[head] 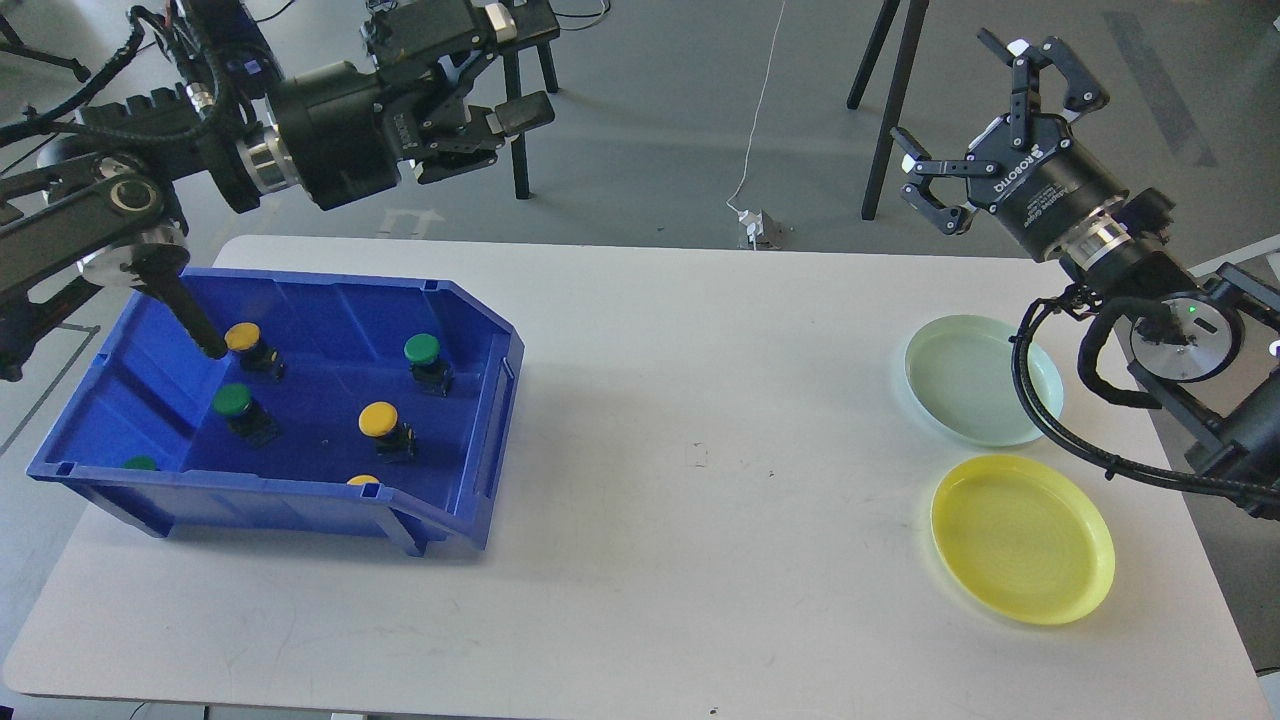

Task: Pass button and place on color plate
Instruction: 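Move the left gripper over the blue bin toward a yellow button, then lower the left gripper into the bin and grasp the yellow button, then lift the yellow button out of the bin with the left gripper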

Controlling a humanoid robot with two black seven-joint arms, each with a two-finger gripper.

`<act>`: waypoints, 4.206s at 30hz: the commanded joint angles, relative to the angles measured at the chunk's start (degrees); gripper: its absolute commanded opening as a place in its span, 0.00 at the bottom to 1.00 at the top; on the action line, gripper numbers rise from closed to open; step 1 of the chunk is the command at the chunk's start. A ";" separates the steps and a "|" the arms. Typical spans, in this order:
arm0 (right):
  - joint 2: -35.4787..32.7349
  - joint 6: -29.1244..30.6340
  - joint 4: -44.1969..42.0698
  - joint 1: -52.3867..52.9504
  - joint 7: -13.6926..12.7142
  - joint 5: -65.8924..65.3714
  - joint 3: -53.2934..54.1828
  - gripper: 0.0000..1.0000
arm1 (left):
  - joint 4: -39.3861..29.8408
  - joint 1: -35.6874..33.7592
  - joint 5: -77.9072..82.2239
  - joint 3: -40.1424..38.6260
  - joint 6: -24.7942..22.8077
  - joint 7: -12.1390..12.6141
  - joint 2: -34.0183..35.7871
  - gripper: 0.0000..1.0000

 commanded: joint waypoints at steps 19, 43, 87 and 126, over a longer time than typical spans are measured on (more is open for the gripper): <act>-1.63 0.01 -1.06 -3.65 0.08 0.00 1.01 0.99 | 11.39 3.30 37.10 18.17 0.01 -0.01 -2.44 0.99; -1.72 0.01 -1.06 -5.49 0.08 0.00 1.10 0.99 | 23.61 8.92 36.66 17.91 0.01 -0.01 -11.24 0.99; -1.72 0.01 -0.97 -7.95 0.26 0.00 1.98 0.99 | 27.39 11.47 36.22 17.47 0.01 -0.01 -14.41 0.52; -2.69 0.01 0.08 -7.60 0.00 0.00 3.74 0.99 | -9.61 5.76 6.62 -8.11 0.01 -0.01 8.82 0.08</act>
